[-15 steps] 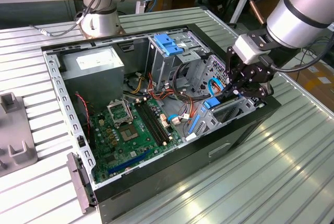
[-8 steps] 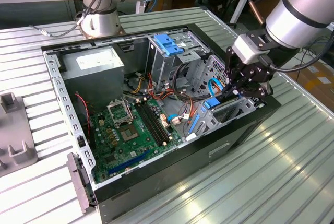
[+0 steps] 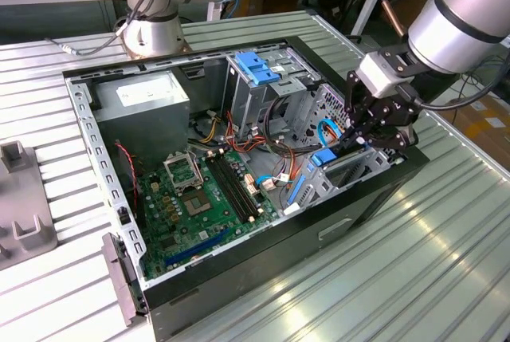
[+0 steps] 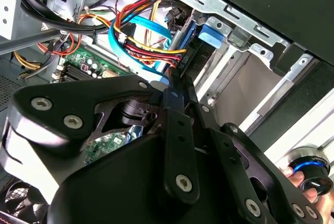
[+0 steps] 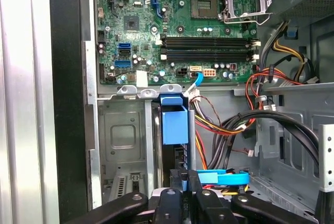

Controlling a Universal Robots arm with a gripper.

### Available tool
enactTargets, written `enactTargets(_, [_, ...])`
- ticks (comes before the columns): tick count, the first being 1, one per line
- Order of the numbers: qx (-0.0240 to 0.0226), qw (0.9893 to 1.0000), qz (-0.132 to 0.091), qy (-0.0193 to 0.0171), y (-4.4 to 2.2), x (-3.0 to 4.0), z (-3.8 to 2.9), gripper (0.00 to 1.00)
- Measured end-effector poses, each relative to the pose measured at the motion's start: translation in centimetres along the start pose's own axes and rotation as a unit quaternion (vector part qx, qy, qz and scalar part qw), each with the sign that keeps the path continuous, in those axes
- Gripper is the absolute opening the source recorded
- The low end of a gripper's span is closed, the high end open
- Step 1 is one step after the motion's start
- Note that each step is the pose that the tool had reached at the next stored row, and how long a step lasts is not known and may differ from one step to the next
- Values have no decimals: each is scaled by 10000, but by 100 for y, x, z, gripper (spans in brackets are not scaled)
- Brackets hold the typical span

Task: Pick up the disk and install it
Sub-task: 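Insert the second disk wire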

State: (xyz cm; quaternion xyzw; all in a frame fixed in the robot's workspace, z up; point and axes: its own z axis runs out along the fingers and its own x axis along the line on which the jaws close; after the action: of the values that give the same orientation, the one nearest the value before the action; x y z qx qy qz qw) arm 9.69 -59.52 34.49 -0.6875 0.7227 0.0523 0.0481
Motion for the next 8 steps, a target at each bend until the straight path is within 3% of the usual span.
enactTargets(8, [0,10000,0,2,0,-6,-2,16])
